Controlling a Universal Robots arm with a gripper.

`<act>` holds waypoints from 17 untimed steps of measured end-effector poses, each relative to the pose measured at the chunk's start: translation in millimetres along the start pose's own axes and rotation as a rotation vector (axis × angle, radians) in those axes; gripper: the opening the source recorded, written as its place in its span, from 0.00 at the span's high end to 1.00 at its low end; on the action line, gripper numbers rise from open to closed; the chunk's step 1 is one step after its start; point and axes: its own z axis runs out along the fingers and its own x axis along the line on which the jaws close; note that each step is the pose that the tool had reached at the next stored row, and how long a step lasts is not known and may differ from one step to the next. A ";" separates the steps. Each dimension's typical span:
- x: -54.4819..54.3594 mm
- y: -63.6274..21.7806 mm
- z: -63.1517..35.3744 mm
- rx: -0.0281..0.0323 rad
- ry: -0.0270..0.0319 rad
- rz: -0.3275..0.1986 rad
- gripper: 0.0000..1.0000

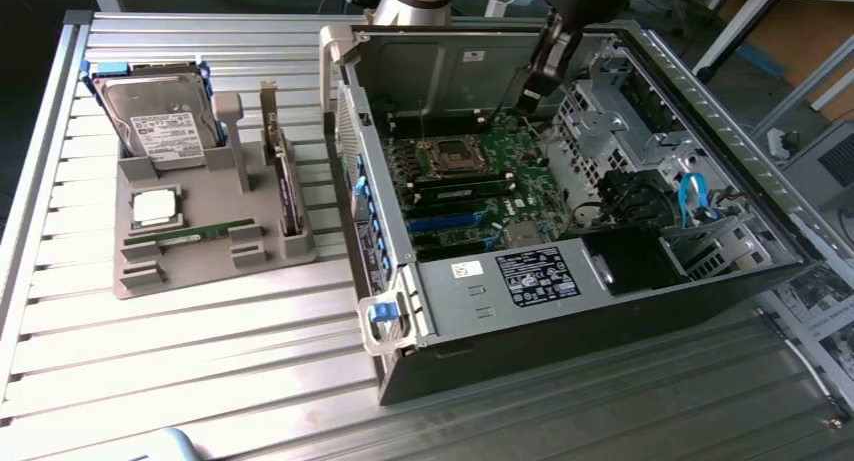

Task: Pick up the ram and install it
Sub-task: 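Press down the ram until it locks into place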

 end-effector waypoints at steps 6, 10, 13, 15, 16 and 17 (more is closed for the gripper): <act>0.0 0.1 0.0 0.0010 -0.0003 0.023 0.89; 0.0 0.1 0.0 0.0018 -0.0003 0.037 0.89; 0.0 0.2 0.0 0.0038 -0.0001 0.072 0.89; 0.0 0.3 0.0 0.0042 -0.0002 0.082 0.89; 0.0 0.3 0.0 0.0044 -0.0002 0.085 0.89; 0.0 0.3 0.0 0.0045 -0.0003 0.088 0.89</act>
